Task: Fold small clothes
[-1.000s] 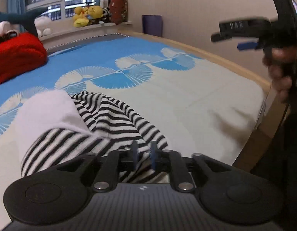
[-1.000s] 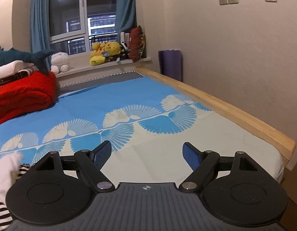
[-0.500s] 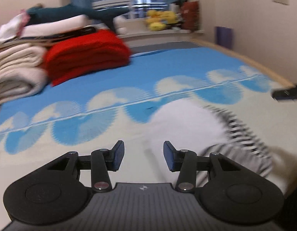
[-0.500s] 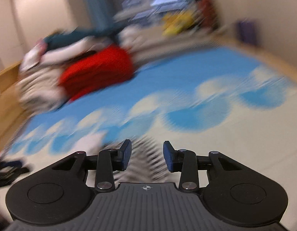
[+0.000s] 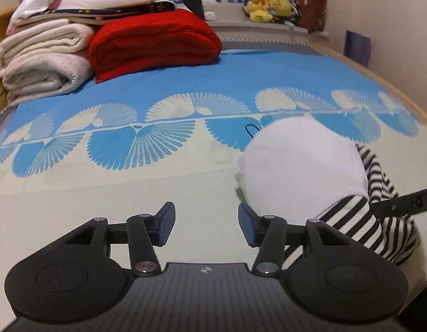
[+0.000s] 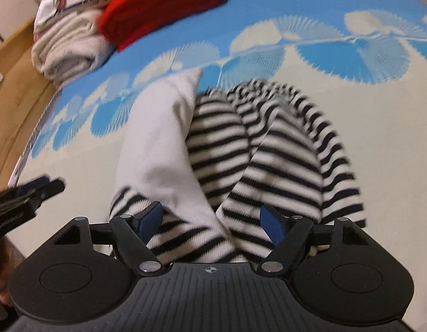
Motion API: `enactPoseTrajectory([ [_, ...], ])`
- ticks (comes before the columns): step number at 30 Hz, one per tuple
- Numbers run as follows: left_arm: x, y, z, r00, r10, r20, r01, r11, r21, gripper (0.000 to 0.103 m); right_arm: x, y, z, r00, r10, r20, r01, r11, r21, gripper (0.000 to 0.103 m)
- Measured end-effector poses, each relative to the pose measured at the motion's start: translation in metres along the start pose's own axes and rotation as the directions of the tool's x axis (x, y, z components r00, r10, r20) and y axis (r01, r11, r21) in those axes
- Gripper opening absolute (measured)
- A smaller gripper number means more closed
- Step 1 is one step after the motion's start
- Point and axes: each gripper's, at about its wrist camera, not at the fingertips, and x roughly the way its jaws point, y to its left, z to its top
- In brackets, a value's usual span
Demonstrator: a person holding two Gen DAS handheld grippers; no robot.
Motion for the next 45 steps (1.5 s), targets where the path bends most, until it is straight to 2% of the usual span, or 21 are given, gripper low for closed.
enactPoseTrajectory([
  [3,0.009,-0.007,-0.002,1.000,0.008,0.000,-0.008,1.000,0.018,0.056,0.002,0.006,-0.006,0.999,0.003,-0.032,-0.005,0.999,-0.053,0.071],
  [5,0.007,-0.006,0.000,1.000,0.004,0.011,-0.004,1.000,0.001,0.056,0.001,0.010,-0.009,0.999,0.005,-0.042,-0.009,0.996,-0.087,0.055],
  [7,0.005,-0.001,0.003,1.000,0.000,0.018,0.001,0.999,-0.035,0.056,-0.001,0.014,-0.012,0.999,0.012,-0.048,-0.018,0.992,-0.128,0.018],
  [9,0.005,0.006,0.005,1.000,0.002,0.014,-0.001,0.997,-0.080,0.056,-0.008,0.020,-0.016,0.999,0.016,-0.030,-0.022,0.983,-0.182,0.004],
  [12,0.007,0.014,0.007,1.000,-0.002,-0.002,0.002,0.989,-0.147,0.056,-0.039,0.014,-0.013,0.994,0.073,0.080,-0.055,0.978,-0.202,0.003],
  [14,0.006,0.016,0.009,1.000,-0.010,-0.005,0.009,0.986,-0.168,0.056,-0.071,-0.015,-0.004,0.974,0.135,0.184,-0.121,0.989,-0.083,0.003],
  [15,0.006,0.015,0.009,1.000,-0.015,-0.005,0.014,0.986,-0.169,0.056,-0.087,-0.030,-0.004,0.963,0.139,0.229,-0.134,0.990,-0.035,0.003],
  [17,0.007,0.010,0.010,1.000,-0.024,-0.006,0.023,0.987,-0.157,0.056,-0.112,-0.055,-0.007,0.955,0.078,0.288,-0.087,0.996,0.017,0.003],
  [19,0.009,0.002,0.011,0.999,-0.030,-0.012,0.028,0.991,-0.134,0.056,-0.129,-0.081,-0.012,0.952,0.025,0.305,-0.051,0.996,0.079,0.002],
  [21,0.012,-0.008,0.012,0.999,-0.042,-0.015,0.040,0.993,-0.111,0.056,-0.129,-0.099,-0.018,0.966,-0.037,0.257,0.005,0.992,0.122,0.003],
  [23,0.015,-0.017,0.013,0.998,-0.053,-0.017,0.051,0.994,-0.094,0.056,-0.113,-0.103,-0.024,0.985,-0.089,0.150,0.078,0.994,0.077,0.003],
  [24,0.017,-0.022,0.013,0.998,-0.057,-0.019,0.055,0.995,-0.086,0.056,-0.105,-0.101,-0.027,0.988,-0.109,0.113,0.105,0.994,0.041,0.003],
  [29,0.023,-0.036,0.010,0.997,-0.065,-0.035,0.063,0.996,-0.057,0.056,-0.061,-0.086,-0.037,0.975,-0.223,-0.001,0.223,0.971,-0.086,0.002],
  [34,0.026,-0.034,0.007,0.998,-0.047,-0.043,0.046,0.999,-0.017,0.056,-0.033,-0.071,-0.037,0.945,-0.324,-0.035,0.315,0.936,-0.160,0.002],
  [41,0.030,-0.017,0.008,0.997,-0.040,-0.070,0.034,0.996,-0.087,0.056,-0.021,-0.067,-0.036,0.925,-0.378,-0.042,0.362,0.907,-0.215,0.002],
  [45,0.029,-0.019,0.008,0.996,-0.044,-0.075,0.037,0.995,-0.089,0.057,-0.022,-0.066,-0.031,0.918,-0.394,-0.040,0.370,0.889,-0.271,0.002],
])
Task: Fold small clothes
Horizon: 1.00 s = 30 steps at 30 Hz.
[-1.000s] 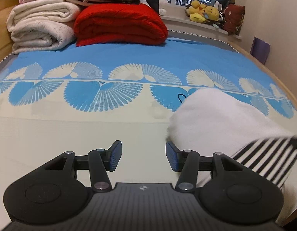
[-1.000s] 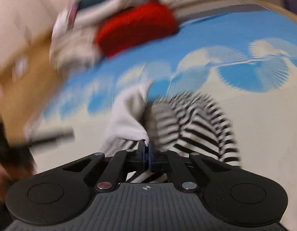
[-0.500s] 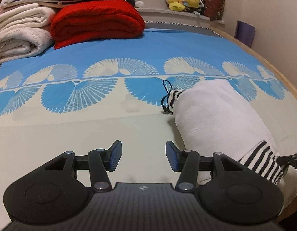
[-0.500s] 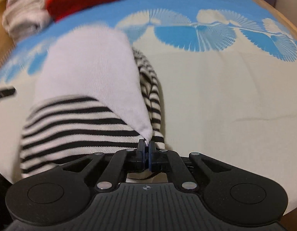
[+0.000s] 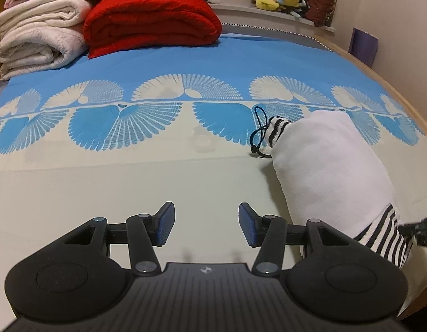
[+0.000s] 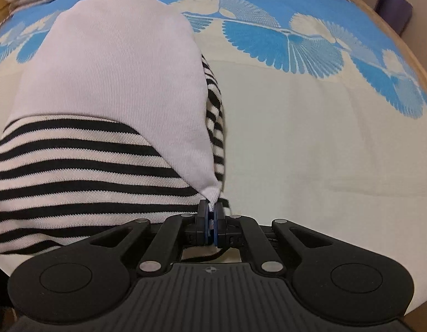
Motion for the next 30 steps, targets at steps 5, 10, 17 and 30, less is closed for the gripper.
enactPoseTrajectory([
  [5,-0.001,-0.001,-0.001,1.000,-0.001,-0.001,0.001,1.000,0.013,0.058,-0.006,-0.011,0.008,0.999,0.050,0.019,-0.050,0.998,-0.040,0.002],
  [10,0.005,0.006,0.002,0.999,-0.039,-0.027,0.037,0.998,-0.055,0.061,-0.034,-0.027,0.013,0.974,0.141,0.177,-0.155,0.985,0.070,0.004],
  [17,0.009,-0.001,0.009,0.991,-0.129,-0.026,0.126,0.989,-0.082,0.062,-0.039,-0.081,0.023,0.902,0.210,0.377,-0.346,0.873,0.344,0.030],
  [30,0.020,0.010,0.013,0.996,-0.081,-0.040,0.075,0.990,-0.123,0.062,0.022,-0.010,0.086,0.910,0.332,0.250,-0.394,0.879,0.268,0.038],
])
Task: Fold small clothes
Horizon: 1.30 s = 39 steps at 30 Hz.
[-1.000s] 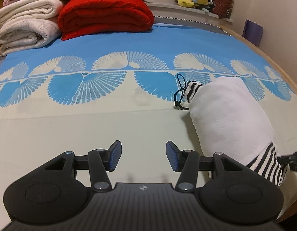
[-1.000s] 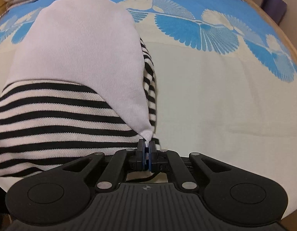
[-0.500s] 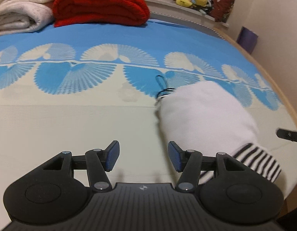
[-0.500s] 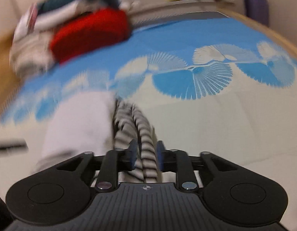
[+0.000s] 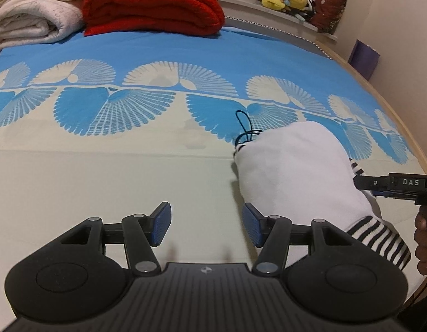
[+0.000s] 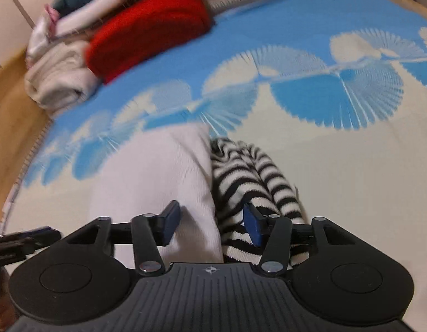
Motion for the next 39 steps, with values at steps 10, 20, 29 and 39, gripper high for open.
enactPoseTrajectory([
  [10,-0.008,-0.020,0.007,0.987,-0.152,0.045,0.153,0.988,-0.011,0.074,-0.110,-0.076,-0.005,0.977,-0.016,0.212,-0.036,0.970,0.239,0.000],
  [20,-0.005,-0.068,-0.007,0.984,-0.174,0.042,0.167,0.976,0.140,0.079,-0.074,-0.085,-0.003,0.991,-0.082,0.105,0.060,0.978,0.202,0.000],
  [29,0.002,-0.076,-0.008,0.968,-0.251,0.011,0.246,0.957,0.152,0.082,-0.002,-0.037,-0.006,0.942,-0.320,-0.096,0.316,0.947,-0.061,0.000],
  [39,0.061,-0.109,-0.040,0.944,-0.121,-0.308,0.230,0.909,0.348,0.090,-0.044,-0.033,-0.008,0.981,-0.195,-0.016,0.194,0.980,-0.048,0.023],
])
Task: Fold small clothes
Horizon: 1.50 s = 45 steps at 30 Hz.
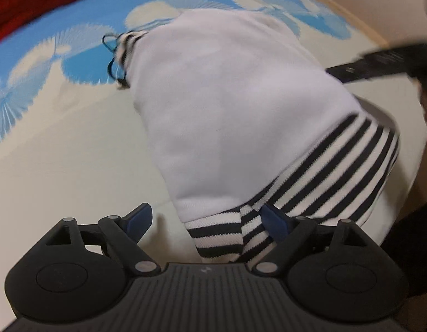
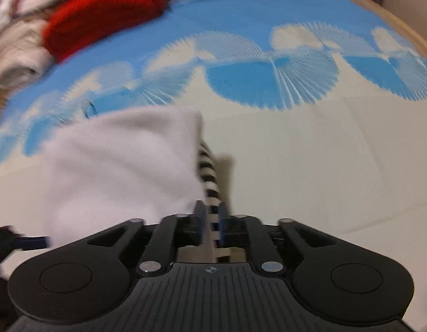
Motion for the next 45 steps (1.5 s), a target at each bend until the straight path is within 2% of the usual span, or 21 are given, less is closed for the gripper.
enactPoseTrajectory([
  [1,0.000,0.005,0.001,1.000,-0.023,-0.016,0.023,0.999,-0.027,0.090,-0.013,0.001,-0.001,0.999,0.036,0.041,-0.035,0.999,-0.018,0.034],
  [3,-0.007,0.015,0.005,0.998,-0.062,-0.015,0.061,0.996,-0.058,0.090,-0.034,0.002,-0.007,0.989,0.113,0.093,-0.107,0.992,-0.068,0.043],
  [5,-0.016,0.026,0.010,0.995,-0.091,0.037,0.094,0.990,-0.106,0.090,-0.038,-0.001,-0.013,0.983,0.171,0.059,-0.165,0.981,-0.105,0.050],
  [6,-0.021,0.037,0.012,0.991,-0.110,0.072,0.120,0.980,-0.159,0.090,-0.033,-0.003,-0.018,0.984,0.178,-0.004,-0.177,0.977,-0.121,0.051],
  [7,-0.024,0.049,0.016,0.986,-0.127,0.107,0.149,0.963,-0.226,0.090,-0.019,-0.004,-0.026,0.983,0.149,-0.110,-0.163,0.976,-0.141,0.051],
  [9,-0.027,0.072,0.022,0.975,-0.137,0.175,0.193,0.911,-0.364,0.091,0.007,-0.004,-0.044,0.959,0.040,-0.281,-0.104,0.971,-0.214,0.051],
  [10,-0.025,0.082,0.023,0.969,-0.142,0.204,0.218,0.880,-0.422,0.091,0.015,-0.002,-0.052,0.950,-0.010,-0.312,-0.079,0.959,-0.271,0.053],
  [12,-0.018,0.097,0.030,0.957,-0.163,0.240,0.266,0.824,-0.501,0.091,0.017,0.000,-0.051,0.952,-0.013,-0.304,-0.079,0.954,-0.289,0.053],
  [18,0.018,0.115,0.044,0.936,-0.234,0.263,0.348,0.725,-0.594,0.092,0.023,0.003,-0.047,0.944,-0.009,-0.330,-0.078,0.965,-0.250,0.049],
  [23,0.051,0.114,0.056,0.932,-0.278,0.233,0.363,0.698,-0.617,0.093,0.027,0.008,-0.044,0.937,-0.008,-0.349,-0.090,0.961,-0.263,0.039],
  [25,0.055,0.111,0.054,0.935,-0.261,0.238,0.353,0.701,-0.620,0.086,0.027,0.010,-0.045,0.937,-0.014,-0.350,-0.082,0.963,-0.258,0.037],
  [29,0.045,0.107,0.061,0.935,-0.226,0.272,0.345,0.752,-0.562,0.039,0.026,0.021,-0.043,0.938,-0.020,-0.346,-0.077,0.961,-0.264,0.028],
  [30,0.038,0.109,0.062,0.932,-0.221,0.289,0.351,0.755,-0.553,0.034,0.027,0.024,-0.041,0.939,-0.017,-0.344,-0.080,0.961,-0.266,0.024],
  [34,-0.002,0.132,0.062,0.921,-0.103,0.376,0.318,0.756,-0.572,0.032,0.027,0.044,-0.030,0.953,0.028,-0.302,-0.104,0.965,-0.240,0.012],
  [36,-0.021,0.144,0.061,0.918,-0.008,0.396,0.255,0.778,-0.575,0.035,0.032,0.059,-0.020,0.958,0.072,-0.278,-0.129,0.972,-0.196,0.009],
  [39,-0.035,0.166,0.055,0.926,0.116,0.358,0.149,0.761,-0.631,0.048,0.044,0.089,-0.016,0.959,0.097,-0.265,-0.152,0.970,-0.192,0.007],
  [40,-0.041,0.170,0.053,0.924,0.161,0.347,0.109,0.758,-0.643,0.049,0.048,0.099,-0.016,0.960,0.096,-0.265,-0.152,0.967,-0.203,0.006],
  [41,-0.051,0.172,0.050,0.910,0.200,0.362,0.087,0.763,-0.641,0.050,0.051,0.108,-0.016,0.960,0.088,-0.266,-0.148,0.965,-0.215,0.006],
  [43,-0.074,0.170,0.048,0.886,0.217,0.411,0.084,0.795,-0.600,0.057,0.058,0.119,-0.017,0.961,0.075,-0.267,-0.139,0.963,-0.230,0.006],
  [44,-0.083,0.166,0.048,0.878,0.202,0.433,0.091,0.819,-0.566,0.058,0.060,0.124,-0.017,0.961,0.059,-0.270,-0.126,0.963,-0.238,0.006],
  [45,-0.089,0.160,0.048,0.881,0.166,0.442,0.100,0.850,-0.517,0.058,0.064,0.126,-0.017,0.960,0.031,-0.278,-0.104,0.962,-0.253,0.006],
])
